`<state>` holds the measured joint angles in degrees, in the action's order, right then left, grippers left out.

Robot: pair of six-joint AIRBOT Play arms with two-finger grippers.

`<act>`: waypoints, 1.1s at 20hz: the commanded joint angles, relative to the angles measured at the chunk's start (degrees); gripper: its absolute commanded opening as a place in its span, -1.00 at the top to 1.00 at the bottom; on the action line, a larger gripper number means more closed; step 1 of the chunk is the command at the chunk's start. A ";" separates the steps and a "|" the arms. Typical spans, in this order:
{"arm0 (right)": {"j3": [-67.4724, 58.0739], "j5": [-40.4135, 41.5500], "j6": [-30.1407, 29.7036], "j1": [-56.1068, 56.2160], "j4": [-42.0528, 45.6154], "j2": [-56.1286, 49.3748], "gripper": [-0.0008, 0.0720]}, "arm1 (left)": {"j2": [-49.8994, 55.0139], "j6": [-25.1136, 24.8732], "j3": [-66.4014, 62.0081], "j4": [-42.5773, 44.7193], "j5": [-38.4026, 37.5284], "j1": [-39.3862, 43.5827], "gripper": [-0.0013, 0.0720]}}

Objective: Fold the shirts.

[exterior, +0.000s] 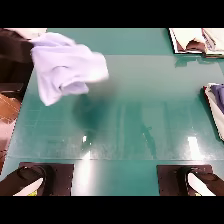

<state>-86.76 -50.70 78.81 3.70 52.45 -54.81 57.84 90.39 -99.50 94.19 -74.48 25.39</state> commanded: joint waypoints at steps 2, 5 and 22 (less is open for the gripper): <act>-0.04 -0.96 -0.02 -1.77 0.04 0.46 0.92 | 10.03 -2.43 -3.82 -0.68 2.19 14.88 0.92; -0.04 -0.96 -0.02 -1.77 0.04 0.44 0.92 | 19.28 -6.43 -3.80 -10.43 6.99 21.70 0.90; -0.02 -2.64 -0.02 -1.77 0.07 0.26 0.92 | 26.99 -7.89 17.68 -24.70 5.92 -21.40 -0.40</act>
<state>-86.76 -52.99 78.76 1.98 52.51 -54.50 84.71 82.39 -90.56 71.83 -69.80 11.38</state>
